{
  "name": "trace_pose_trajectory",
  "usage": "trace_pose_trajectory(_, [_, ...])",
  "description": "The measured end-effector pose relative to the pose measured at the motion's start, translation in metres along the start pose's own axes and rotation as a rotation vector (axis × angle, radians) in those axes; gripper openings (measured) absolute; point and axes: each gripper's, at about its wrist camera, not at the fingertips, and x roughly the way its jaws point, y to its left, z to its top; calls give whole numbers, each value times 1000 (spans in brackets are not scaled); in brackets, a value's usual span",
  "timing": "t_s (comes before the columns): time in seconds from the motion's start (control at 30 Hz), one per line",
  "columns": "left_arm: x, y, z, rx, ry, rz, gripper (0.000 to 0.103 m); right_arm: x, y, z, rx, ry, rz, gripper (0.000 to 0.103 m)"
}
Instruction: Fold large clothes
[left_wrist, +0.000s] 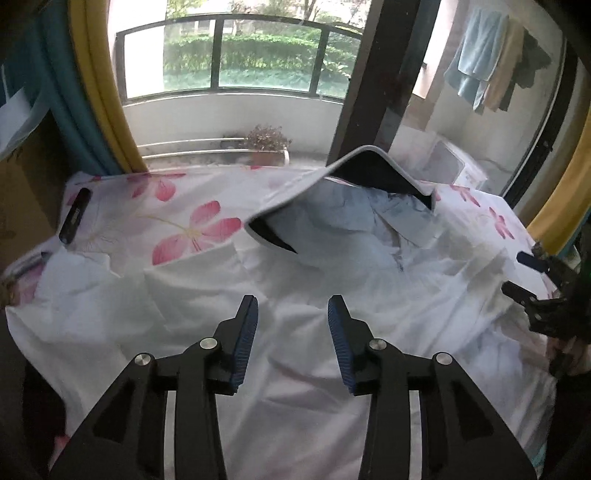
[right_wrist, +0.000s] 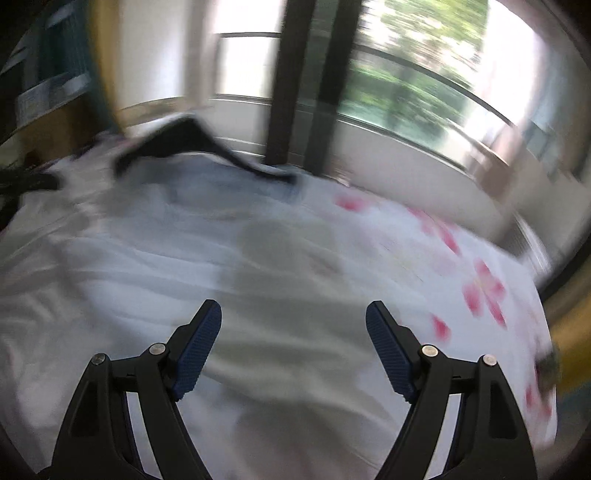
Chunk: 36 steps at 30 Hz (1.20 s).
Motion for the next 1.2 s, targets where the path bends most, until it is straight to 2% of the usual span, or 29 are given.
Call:
trace_pose_trajectory(0.07, [2, 9, -2, -4, -7, -15, 42, 3, 23, 15, -87, -15, 79, 77])
trace_pose_trajectory(0.13, [4, 15, -4, -9, -5, -22, 42, 16, 46, 31, -164, 3, 153, 59])
trace_pose_trajectory(0.23, [4, 23, -10, -23, -6, -45, 42, 35, 70, 43, -243, 41, 219, 45])
trace_pose_trajectory(0.33, [1, 28, -16, -28, -16, -62, 42, 51, 87, 51, -308, 77, 312, 44])
trace_pose_trajectory(0.47, [-3, 35, -20, -40, -19, -67, 42, 61, 95, 50, -348, 117, 386, 44])
trace_pose_trajectory(0.5, [-3, 37, -21, -44, -20, -68, 42, 61, 96, 50, -354, 126, 398, 39])
trace_pose_trajectory(0.53, [-4, 39, -22, -46, -23, -69, 42, 62, 98, 48, -361, 139, 405, 29])
trace_pose_trajectory(0.6, [-5, 42, -23, -49, -26, -71, 42, 64, 101, 46, -365, 160, 413, 15])
trace_pose_trajectory(0.7, [-3, 43, -23, -47, -25, -74, 42, 63, 102, 42, -378, 158, 420, 2])
trace_pose_trajectory(0.9, [-3, 44, -21, -22, -22, -72, 42, 43, 94, 52, -361, 82, 381, 1])
trace_pose_trajectory(1.07, [2, 41, -16, 12, -18, -78, 42, 36, 72, 72, -300, 8, 309, 1])
trace_pose_trajectory(1.17, [6, 35, -15, 42, -20, -90, 54, 50, 56, 78, -231, 8, 267, 1])
trace_pose_trajectory(1.2, [9, 31, -14, 57, -17, -95, 54, 56, 53, 79, -207, 11, 253, 1])
